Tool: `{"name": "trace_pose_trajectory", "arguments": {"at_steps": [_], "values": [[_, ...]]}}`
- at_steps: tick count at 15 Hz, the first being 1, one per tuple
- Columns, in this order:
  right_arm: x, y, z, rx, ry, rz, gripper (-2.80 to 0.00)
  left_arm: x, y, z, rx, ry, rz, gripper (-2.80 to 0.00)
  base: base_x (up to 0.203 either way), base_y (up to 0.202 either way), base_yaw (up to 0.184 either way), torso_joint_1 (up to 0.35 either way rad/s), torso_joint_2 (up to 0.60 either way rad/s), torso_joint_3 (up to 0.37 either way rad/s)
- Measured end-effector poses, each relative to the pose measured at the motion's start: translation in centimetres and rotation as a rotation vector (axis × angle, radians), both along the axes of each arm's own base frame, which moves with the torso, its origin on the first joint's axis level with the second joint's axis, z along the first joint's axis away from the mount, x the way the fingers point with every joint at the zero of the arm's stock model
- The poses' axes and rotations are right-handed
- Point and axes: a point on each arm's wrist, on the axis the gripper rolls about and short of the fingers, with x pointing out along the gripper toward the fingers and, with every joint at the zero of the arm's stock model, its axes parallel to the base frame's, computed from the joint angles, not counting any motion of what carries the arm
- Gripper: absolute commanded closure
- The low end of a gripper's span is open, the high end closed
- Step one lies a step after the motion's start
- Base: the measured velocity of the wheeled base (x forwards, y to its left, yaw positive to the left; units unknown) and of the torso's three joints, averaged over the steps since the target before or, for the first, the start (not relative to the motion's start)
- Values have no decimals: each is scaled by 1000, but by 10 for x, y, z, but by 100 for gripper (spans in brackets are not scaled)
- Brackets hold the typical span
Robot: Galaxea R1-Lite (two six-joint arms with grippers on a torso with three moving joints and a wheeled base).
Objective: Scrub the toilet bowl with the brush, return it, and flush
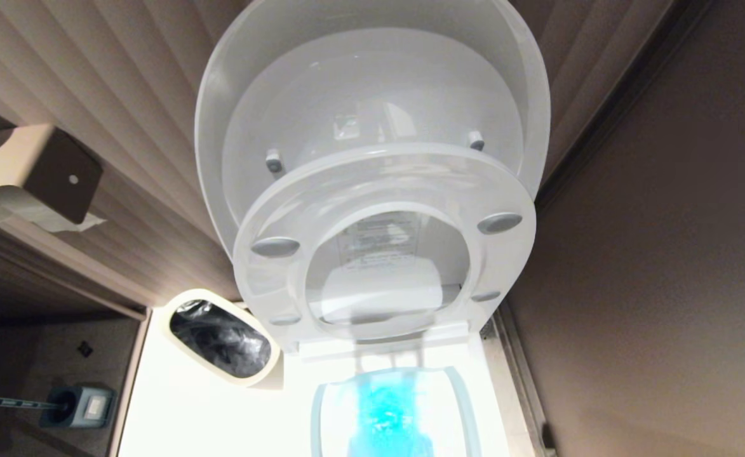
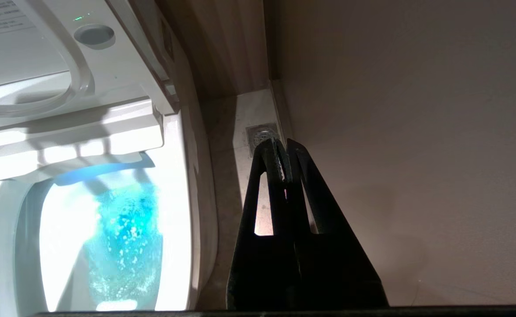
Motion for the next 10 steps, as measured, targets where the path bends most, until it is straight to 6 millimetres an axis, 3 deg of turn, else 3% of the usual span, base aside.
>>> {"name": "trace_pose_trajectory", "arguments": {"at_steps": [10], "values": [[0,0,0,0,0,0,0,2,0,-7,-43,29,-13,0,0,0,0,0,0,0]]}}
